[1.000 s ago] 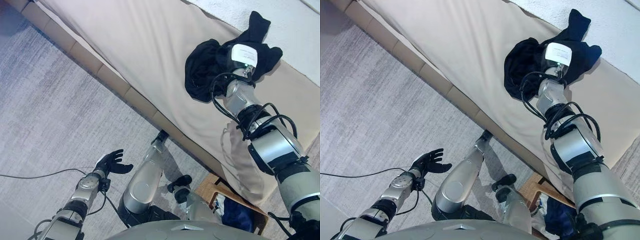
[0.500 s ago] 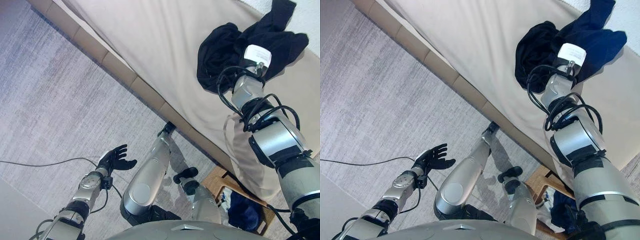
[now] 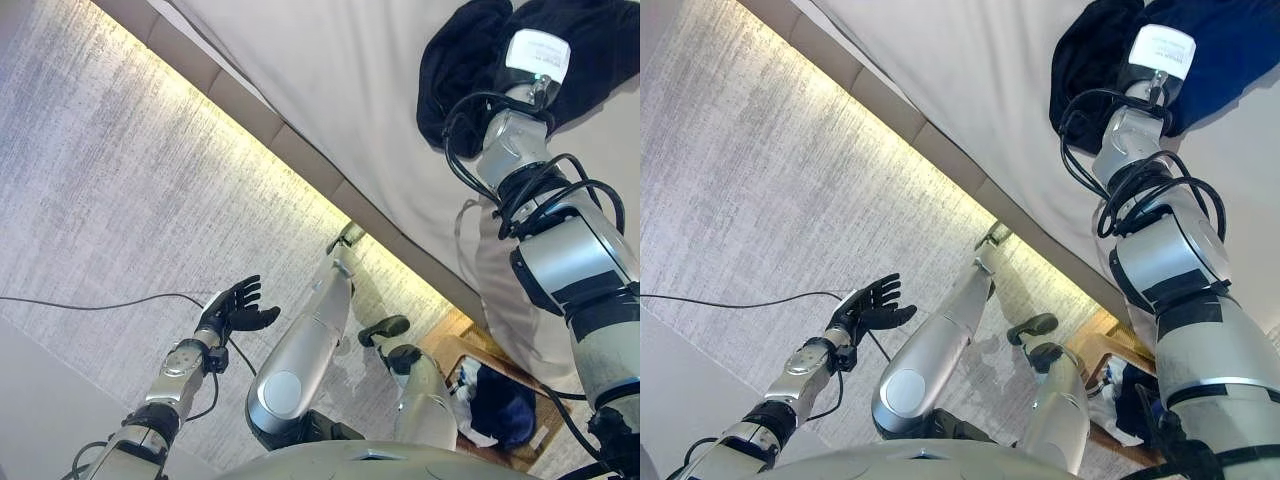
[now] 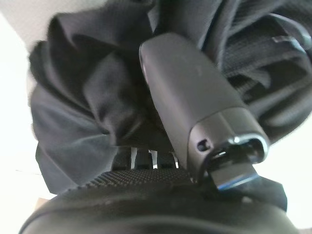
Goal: Pick up the clothes from the bed and place them into the basket
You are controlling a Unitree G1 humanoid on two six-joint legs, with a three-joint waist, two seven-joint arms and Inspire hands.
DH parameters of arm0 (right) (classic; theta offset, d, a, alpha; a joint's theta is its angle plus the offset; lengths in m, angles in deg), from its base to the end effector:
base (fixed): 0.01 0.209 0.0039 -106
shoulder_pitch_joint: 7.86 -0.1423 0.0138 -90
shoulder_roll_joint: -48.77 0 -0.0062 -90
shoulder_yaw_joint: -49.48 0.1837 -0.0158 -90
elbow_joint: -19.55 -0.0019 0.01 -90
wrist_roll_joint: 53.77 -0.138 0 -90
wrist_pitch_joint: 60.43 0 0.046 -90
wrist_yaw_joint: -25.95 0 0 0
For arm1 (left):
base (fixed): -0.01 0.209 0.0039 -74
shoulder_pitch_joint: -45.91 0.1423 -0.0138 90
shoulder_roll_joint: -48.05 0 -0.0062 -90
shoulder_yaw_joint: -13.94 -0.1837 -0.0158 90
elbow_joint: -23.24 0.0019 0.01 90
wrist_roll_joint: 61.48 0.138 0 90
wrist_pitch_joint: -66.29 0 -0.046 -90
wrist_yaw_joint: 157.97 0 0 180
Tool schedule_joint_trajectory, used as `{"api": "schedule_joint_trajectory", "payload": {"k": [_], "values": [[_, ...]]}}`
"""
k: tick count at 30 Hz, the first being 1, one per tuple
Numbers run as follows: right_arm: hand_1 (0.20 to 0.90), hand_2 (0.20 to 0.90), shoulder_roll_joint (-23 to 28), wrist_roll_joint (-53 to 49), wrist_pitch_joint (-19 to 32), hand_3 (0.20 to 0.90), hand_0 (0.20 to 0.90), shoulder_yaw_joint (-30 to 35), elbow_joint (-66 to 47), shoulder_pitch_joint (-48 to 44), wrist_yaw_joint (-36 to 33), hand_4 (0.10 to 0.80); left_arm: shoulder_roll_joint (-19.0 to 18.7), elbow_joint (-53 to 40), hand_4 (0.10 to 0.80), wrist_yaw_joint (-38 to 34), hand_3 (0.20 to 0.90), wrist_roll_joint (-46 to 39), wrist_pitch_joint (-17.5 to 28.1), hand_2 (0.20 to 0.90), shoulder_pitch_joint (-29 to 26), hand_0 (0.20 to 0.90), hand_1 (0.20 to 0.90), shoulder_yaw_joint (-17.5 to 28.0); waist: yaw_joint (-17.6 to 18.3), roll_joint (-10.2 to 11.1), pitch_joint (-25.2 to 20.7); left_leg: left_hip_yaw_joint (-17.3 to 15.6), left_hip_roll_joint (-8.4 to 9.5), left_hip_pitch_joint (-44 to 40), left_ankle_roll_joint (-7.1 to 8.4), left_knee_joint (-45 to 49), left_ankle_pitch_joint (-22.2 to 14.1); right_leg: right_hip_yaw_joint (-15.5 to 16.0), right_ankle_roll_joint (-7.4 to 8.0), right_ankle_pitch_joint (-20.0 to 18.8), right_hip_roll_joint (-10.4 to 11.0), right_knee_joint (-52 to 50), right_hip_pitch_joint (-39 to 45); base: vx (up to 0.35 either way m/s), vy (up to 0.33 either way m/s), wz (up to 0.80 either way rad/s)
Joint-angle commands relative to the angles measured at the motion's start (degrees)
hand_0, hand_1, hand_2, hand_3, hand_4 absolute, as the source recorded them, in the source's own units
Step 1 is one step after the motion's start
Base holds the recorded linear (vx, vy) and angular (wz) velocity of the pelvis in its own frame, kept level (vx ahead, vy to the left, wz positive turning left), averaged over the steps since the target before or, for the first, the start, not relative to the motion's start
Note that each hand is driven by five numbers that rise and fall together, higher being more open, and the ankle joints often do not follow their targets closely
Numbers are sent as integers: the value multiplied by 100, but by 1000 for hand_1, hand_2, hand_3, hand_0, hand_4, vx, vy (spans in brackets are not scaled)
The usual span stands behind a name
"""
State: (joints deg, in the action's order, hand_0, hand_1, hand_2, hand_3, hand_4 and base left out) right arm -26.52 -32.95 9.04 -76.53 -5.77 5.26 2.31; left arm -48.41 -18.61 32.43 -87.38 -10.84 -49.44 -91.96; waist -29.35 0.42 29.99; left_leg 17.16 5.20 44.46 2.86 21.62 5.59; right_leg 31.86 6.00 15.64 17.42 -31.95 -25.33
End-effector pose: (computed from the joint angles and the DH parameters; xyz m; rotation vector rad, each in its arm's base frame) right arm 0.3759 -0.2035 0.2430 -1.3167 -0.0935 -0.6211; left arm 0.1683 0.2358 -0.0574 0.0239 0.5576 -0.1040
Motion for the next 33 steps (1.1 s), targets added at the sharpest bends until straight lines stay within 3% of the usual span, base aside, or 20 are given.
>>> {"api": "schedule_joint_trajectory", "payload": {"k": [1,4,10,15,17,20,25,33], "values": [[300,300,9,-360,1207,200,300,168,-1525,-197,-1174,100,-84,241,800,10,900,-196,343,900,481,900,900,-19,-78,-184,-20,-825,-51,-419,-584,185,-808,48,-7,-834,66,-705,-278,-1,-17,-30],[300,300,75,-232,1613,200,300,390,-2117,-177,-1797,100,-145,362,800,-37,900,-140,372,900,507,900,900,84,13,-74,-20,-894,-138,-632,-598,114,-820,-63,27,-941,-15,-501,2,0,-91,-23],[300,300,713,-209,1626,200,300,593,-2878,-383,-2273,100,-352,557,800,-164,900,216,256,900,416,900,900,279,213,256,-23,-1046,-269,-1657,-513,-465,-809,-425,82,-1206,-311,481,1101,11,-173,-14],[300,300,1281,-230,1292,200,300,855,-3519,-136,-2122,100,-481,623,800,-290,900,818,-171,900,397,900,900,308,456,522,-625,-1205,-362,-2553,-391,-1204,-807,-533,101,-1287,-565,1426,1895,74,-166,-19],[300,300,1697,-303,1153,200,300,1116,-3979,217,-1862,100,-480,678,800,-341,900,1110,-491,900,415,900,900,309,695,618,-1084,-1308,-382,-3127,-328,-1655,-791,-634,107,-1314,-723,1974,2312,120,-101,-35],[300,300,2059,-359,966,200,300,1506,-4480,701,-1701,100,-441,789,800,-352,900,1458,-727,900,435,900,900,320,1005,638,-1503,-1470,-381,-3591,-331,-1890,-815,-812,135,-1362,-811,2202,2555,70,-45,-25],[300,300,2522,-622,979,200,300,2185,-4929,1659,-1338,100,-267,1182,800,-364,900,1855,-1091,900,341,900,900,276,1728,499,-2207,-1924,-472,-4425,-382,-2299,-744,-1238,101,-1440,-1024,2601,2846,-14,-67,-45],[300,300,2861,-673,1149,200,300,3086,-5483,3001,-1007,100,100,1339,800,-295,900,1991,-1281,900,225,900,900,240,2527,285,-2568,-2392,-571,-4958,-287,-2603,-737,-1846,-85,-1428,-1246,3131,3002,-84,-84,-56]]}}
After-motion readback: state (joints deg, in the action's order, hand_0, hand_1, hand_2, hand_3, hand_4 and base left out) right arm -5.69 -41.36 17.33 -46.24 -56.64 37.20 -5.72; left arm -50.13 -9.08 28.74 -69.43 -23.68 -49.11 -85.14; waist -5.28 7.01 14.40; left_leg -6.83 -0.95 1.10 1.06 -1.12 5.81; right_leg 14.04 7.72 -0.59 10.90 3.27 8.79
